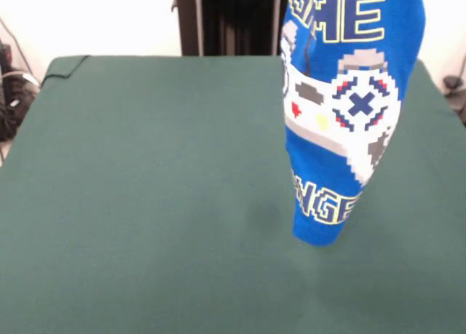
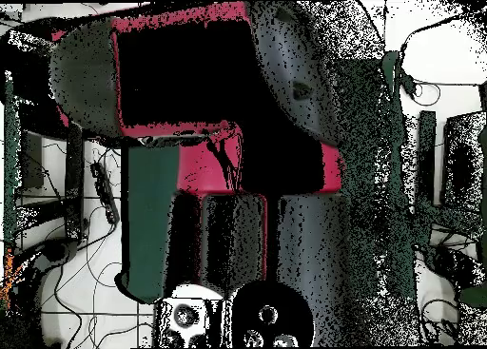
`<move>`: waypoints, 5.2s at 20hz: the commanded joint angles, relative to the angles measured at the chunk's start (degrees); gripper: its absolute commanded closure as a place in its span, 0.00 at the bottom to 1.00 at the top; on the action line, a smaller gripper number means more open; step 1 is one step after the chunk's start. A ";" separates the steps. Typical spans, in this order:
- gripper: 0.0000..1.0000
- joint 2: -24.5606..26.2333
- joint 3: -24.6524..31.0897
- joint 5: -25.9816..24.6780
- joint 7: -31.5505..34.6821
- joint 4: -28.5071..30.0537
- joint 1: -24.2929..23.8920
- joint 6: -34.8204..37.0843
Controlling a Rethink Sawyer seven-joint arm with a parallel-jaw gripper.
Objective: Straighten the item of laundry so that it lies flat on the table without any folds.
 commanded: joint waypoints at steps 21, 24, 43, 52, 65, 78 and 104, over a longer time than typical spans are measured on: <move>1.00 -1.41 2.71 17.67 3.24 13.66 -0.88 -2.00; 1.00 -1.37 1.79 17.82 5.01 15.69 0.41 -4.56; 1.00 1.04 -4.55 18.28 18.11 22.52 8.00 -12.99; 1.00 3.02 -7.85 21.57 26.25 22.56 12.25 -15.39; 1.00 8.17 -12.96 23.97 37.76 23.74 17.38 -16.50; 1.00 12.39 -12.99 20.54 27.78 26.78 13.71 -24.99; 1.00 20.45 -7.14 3.49 8.64 24.28 -4.35 -43.88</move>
